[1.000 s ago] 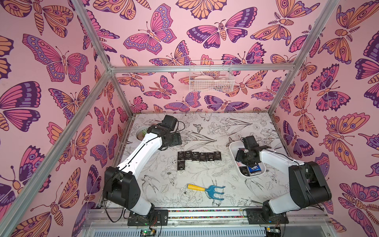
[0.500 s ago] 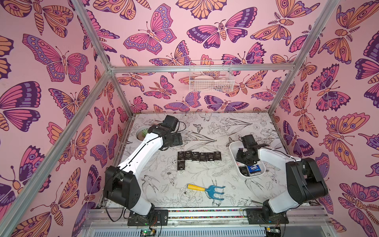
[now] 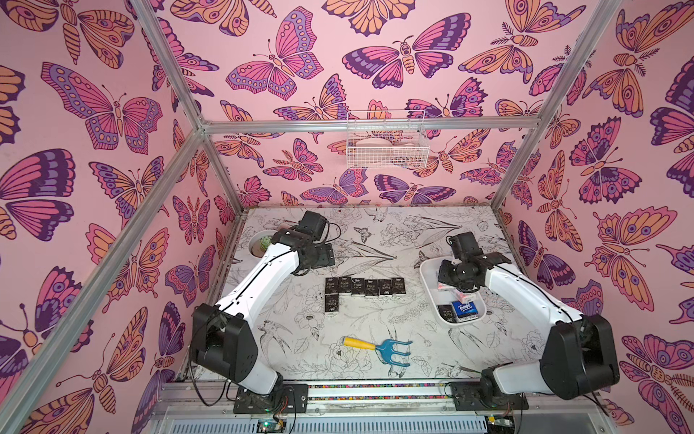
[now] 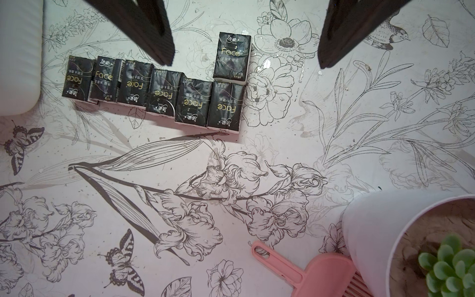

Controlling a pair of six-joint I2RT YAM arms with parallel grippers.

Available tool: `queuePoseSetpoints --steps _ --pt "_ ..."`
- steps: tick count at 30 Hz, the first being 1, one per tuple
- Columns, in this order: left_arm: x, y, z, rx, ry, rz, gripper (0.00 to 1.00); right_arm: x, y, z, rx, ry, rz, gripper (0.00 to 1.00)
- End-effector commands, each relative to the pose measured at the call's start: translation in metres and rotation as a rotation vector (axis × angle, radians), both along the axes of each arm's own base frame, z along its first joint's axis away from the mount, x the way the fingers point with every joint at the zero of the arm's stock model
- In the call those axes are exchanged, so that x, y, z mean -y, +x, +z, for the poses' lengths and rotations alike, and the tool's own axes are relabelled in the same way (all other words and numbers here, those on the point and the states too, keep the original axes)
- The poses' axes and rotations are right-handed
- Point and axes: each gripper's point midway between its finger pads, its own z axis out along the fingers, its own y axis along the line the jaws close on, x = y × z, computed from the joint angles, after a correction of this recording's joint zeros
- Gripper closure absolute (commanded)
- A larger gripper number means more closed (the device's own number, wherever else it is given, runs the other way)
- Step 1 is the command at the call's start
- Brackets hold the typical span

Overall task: Take the pocket tissues out of the storage box
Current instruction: Pick up the pocket tissues from the storage box, then place the pocket tissues at the center of the board.

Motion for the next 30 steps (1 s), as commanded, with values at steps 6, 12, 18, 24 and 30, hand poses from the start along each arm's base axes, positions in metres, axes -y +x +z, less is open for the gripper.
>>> queuePoseSetpoints --steps 6,12,18,24,30 --pt "-0.001 -0.001 0.001 -0.006 0.009 0.019 0.06 -0.105 -0.030 0.020 0.050 0.082 0.204 0.53" --pt "-0.002 -0.003 0.001 -0.005 0.011 0.013 0.06 -0.178 -0.046 0.005 0.045 0.171 0.286 0.53" --pt "-0.003 -0.005 -0.001 -0.008 0.018 0.012 0.06 -0.209 -0.037 -0.008 0.032 0.185 0.316 0.54" --pt "-0.016 -0.004 0.004 0.013 0.043 0.041 0.06 -0.242 -0.016 0.010 0.062 0.241 0.347 0.53" --pt "-0.027 0.001 0.003 0.007 0.028 0.081 0.06 -0.278 0.016 0.020 0.130 0.275 0.370 0.53"
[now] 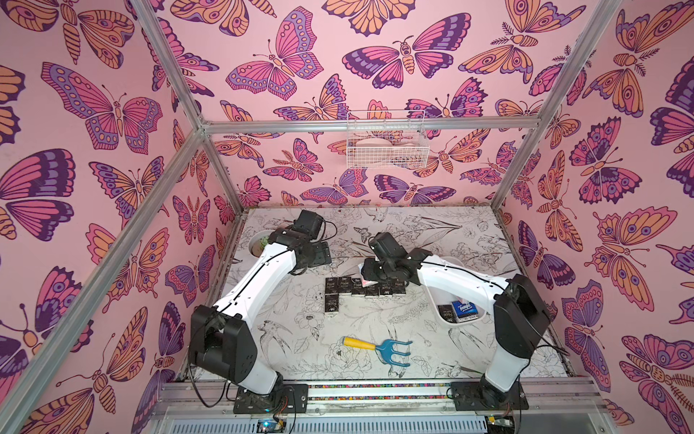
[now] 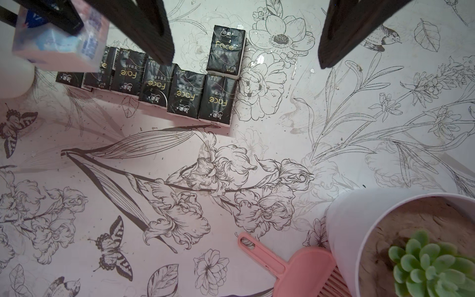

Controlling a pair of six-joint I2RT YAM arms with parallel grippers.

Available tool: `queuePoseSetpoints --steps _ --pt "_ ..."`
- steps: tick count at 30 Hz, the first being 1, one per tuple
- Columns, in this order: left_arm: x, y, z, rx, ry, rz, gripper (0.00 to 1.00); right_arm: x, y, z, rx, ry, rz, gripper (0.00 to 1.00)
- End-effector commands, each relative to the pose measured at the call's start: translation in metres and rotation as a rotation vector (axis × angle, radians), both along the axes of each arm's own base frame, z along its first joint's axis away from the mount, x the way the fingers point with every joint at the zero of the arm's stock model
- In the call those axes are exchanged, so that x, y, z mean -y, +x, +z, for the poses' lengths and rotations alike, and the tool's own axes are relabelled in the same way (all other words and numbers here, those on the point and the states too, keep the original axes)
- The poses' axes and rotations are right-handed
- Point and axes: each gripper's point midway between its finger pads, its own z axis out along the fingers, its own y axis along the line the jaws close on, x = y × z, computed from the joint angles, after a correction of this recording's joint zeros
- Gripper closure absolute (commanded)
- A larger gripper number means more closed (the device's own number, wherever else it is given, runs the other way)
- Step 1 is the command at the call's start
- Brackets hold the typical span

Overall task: Take the pocket tissues out of the storage box
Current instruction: Place the pocket tissues at the center of the board.

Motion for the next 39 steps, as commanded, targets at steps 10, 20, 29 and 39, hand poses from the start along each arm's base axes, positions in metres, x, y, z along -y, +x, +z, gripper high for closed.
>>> queuePoseSetpoints --steps 10,20,29,39 --pt "-0.018 -0.003 -0.014 -0.041 0.032 0.072 0.06 -0.092 0.062 -0.015 0.119 0.209 0.060 0.52" --pt "-0.025 -0.008 -0.015 -0.046 0.038 0.079 0.06 -0.119 0.076 -0.049 0.098 0.270 0.054 0.52" --pt "-0.026 -0.008 -0.016 -0.047 0.039 0.078 0.06 -0.129 0.085 -0.073 0.072 0.309 0.015 0.51" --pt "-0.028 -0.009 -0.018 -0.053 0.043 0.082 0.06 -0.131 0.079 -0.093 -0.015 0.298 -0.005 0.49"
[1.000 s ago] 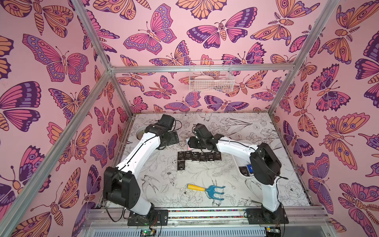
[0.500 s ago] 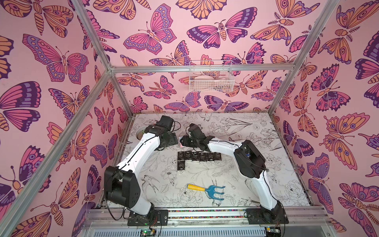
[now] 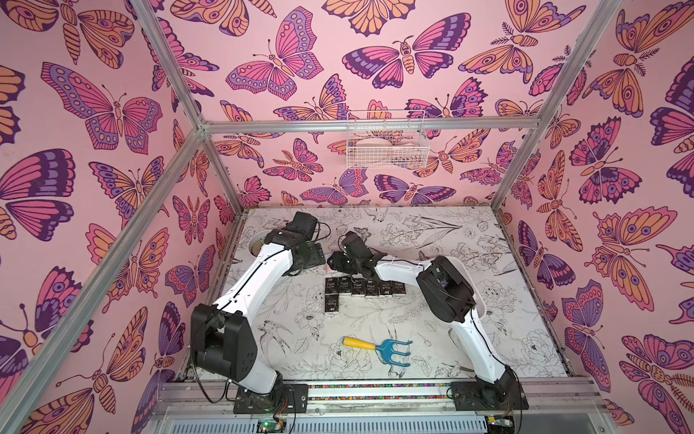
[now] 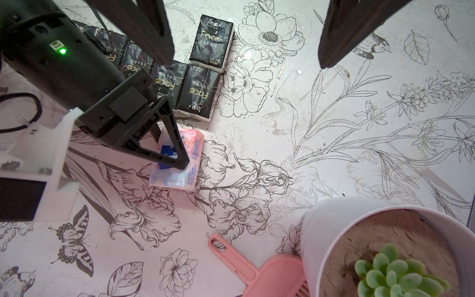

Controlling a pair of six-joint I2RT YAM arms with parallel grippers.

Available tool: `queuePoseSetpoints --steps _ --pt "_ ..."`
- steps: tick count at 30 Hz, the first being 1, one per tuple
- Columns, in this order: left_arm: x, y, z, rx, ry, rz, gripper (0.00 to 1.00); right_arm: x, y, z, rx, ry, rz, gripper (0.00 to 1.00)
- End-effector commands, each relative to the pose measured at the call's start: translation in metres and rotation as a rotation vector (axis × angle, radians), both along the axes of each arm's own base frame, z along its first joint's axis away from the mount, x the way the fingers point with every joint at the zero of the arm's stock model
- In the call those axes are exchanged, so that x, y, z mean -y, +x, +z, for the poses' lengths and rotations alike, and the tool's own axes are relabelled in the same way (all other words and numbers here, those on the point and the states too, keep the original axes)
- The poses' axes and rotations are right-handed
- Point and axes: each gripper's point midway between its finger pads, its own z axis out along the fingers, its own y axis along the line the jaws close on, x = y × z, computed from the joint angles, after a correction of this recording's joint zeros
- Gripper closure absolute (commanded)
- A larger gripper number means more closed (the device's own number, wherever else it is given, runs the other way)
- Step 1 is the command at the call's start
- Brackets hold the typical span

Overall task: Take the pocket tissues out of the storage box
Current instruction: Place the pocket tissues at the center of the board.

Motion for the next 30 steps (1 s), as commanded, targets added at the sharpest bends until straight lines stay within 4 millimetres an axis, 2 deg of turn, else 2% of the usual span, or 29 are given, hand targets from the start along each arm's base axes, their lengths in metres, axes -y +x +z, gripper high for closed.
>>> queuePoseSetpoints --steps 1,10,19,23,30 --pt "-0.008 -0.008 -0.005 -0.024 0.025 0.009 0.06 -0.006 -0.004 -0.001 -0.046 0.019 -0.002 0.48" --pt "-0.007 -0.008 -0.006 -0.028 0.020 0.013 0.06 0.001 -0.014 0.003 -0.075 0.044 -0.008 0.45" --pt "-0.006 -0.008 -0.009 -0.036 0.018 0.011 0.06 0.006 -0.017 0.020 -0.053 0.044 -0.003 0.45" --pt "-0.007 -0.006 -0.020 -0.067 0.032 0.009 0.06 0.021 -0.013 0.039 0.011 0.021 -0.021 0.41" --pt "0.014 0.018 -0.032 -0.076 -0.024 -0.050 0.14 0.066 0.021 0.076 0.090 0.038 -0.090 0.38"
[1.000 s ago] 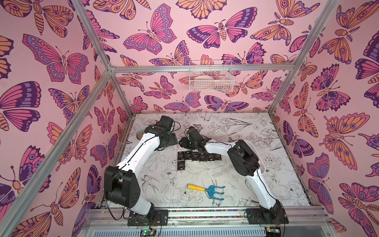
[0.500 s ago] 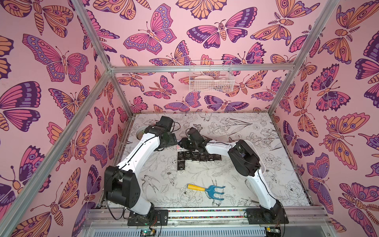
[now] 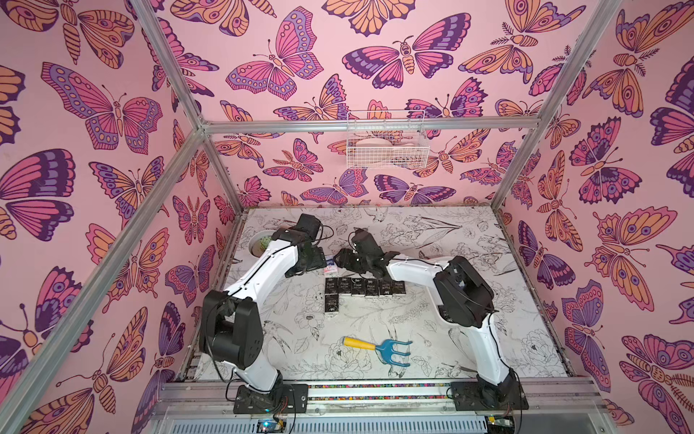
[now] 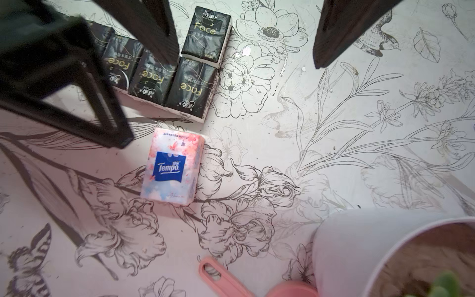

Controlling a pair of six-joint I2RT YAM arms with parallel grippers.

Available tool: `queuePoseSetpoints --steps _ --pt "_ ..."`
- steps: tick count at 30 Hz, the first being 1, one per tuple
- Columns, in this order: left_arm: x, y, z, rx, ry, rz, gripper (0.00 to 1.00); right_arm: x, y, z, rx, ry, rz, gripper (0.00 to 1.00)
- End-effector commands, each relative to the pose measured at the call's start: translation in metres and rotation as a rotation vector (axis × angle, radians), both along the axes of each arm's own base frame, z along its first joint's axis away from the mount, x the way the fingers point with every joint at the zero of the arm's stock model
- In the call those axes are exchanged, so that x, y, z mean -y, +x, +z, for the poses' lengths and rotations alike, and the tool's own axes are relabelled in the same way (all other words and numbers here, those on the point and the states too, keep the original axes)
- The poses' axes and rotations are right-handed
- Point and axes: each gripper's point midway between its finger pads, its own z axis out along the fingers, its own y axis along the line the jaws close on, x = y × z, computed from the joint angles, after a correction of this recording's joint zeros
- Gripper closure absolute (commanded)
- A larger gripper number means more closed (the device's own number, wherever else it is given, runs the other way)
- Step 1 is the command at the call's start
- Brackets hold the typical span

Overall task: Take the pocket tissues out of the storage box
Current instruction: Place the pocket tissues at the center of the board, then move the pocket tissues to the center of the board.

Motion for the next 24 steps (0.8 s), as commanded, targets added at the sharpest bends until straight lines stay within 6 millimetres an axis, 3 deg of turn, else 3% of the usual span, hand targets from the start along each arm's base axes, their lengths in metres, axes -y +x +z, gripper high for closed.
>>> queuePoseSetpoints --steps 1,7,13,19,24 --pt "0.009 0.015 0.003 0.035 -0.036 -0.037 0.15 0.031 0.027 0.035 0.082 0.004 -0.055 0.38" --pt "0.032 0.040 -0.016 0.083 -0.118 -0.101 0.28 0.080 0.029 0.046 0.106 -0.126 -0.064 0.38" --pt "0.041 0.058 -0.046 0.083 -0.133 -0.130 0.45 0.113 0.006 0.052 0.144 -0.248 -0.022 0.38" --pt "0.051 0.068 -0.070 0.075 -0.164 -0.155 0.54 0.132 -0.009 0.057 0.158 -0.271 -0.019 0.37" --pt "0.052 0.073 -0.082 0.057 -0.149 -0.173 0.60 0.134 -0.014 0.056 0.154 -0.264 -0.010 0.37"
